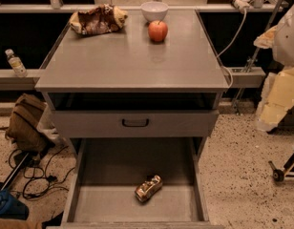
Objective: Pick orange can from middle drawer and place on counter
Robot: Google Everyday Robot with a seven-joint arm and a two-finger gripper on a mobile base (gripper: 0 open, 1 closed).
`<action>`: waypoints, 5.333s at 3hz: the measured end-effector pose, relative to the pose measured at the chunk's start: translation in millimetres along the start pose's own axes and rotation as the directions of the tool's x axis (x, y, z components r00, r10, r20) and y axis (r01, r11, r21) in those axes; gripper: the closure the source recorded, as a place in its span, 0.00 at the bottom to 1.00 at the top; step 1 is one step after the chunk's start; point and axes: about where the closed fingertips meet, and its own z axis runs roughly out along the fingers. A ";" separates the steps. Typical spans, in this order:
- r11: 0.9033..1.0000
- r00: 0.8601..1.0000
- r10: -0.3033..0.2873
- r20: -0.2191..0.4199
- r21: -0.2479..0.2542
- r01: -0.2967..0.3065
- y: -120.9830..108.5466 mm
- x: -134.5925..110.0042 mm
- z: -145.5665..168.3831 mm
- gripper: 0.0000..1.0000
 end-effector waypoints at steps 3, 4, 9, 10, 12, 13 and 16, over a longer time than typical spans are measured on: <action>1.000 0.999 0.010 0.052 0.012 -0.010 9.5 -12.5 101.2 0.00; 1.000 0.999 0.010 0.052 0.012 -0.010 9.5 -12.5 101.2 0.00; 0.985 0.957 0.080 0.279 -0.172 -0.032 47.4 -26.4 333.5 0.00; 0.968 0.949 0.116 0.292 -0.247 -0.042 60.3 -32.6 389.2 0.00; 0.960 0.946 0.030 0.322 -0.273 0.062 83.3 -51.3 416.0 0.00; 0.935 0.922 -0.046 0.383 -0.308 0.174 111.8 -74.6 451.5 0.00; 0.913 0.910 -0.162 0.381 -0.291 0.285 133.9 -113.6 520.4 0.00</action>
Offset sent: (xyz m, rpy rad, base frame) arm 0.0267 0.0220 -0.1059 0.1176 0.0210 0.0080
